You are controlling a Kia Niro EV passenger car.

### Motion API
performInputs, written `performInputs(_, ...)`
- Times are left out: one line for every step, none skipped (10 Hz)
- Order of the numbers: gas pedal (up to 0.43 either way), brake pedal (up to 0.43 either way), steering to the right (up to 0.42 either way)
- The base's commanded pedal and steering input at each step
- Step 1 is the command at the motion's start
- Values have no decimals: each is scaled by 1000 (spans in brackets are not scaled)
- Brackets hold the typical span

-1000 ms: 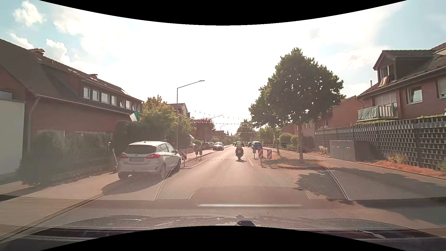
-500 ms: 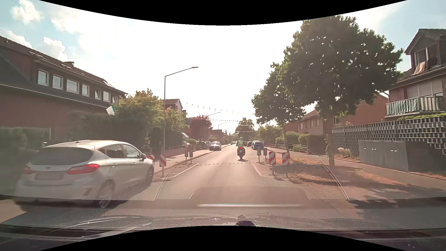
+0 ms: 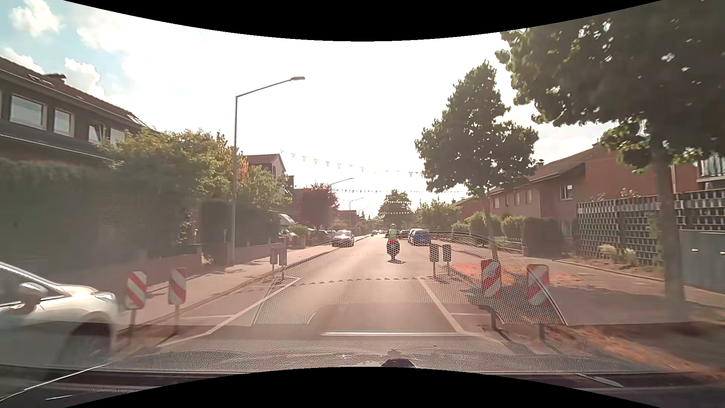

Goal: Follow the waypoints while adhering to traffic rules and regulations

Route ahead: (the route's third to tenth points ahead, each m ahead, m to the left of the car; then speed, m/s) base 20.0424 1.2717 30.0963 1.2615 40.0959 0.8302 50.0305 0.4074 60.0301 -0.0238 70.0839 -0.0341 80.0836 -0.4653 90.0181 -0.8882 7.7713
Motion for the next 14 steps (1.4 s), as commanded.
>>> performInputs(130,0,11)
performInputs(118,0,10)
performInputs(118,0,11)
performInputs(118,0,11)
performInputs(118,0,11)
performInputs(118,0,11)
performInputs(118,0,12)
performInputs(118,0,11)
performInputs(118,0,12)
performInputs(118,0,12)
performInputs(118,0,12)
performInputs(118,0,11)
performInputs(118,0,12)
performInputs(118,0,11)
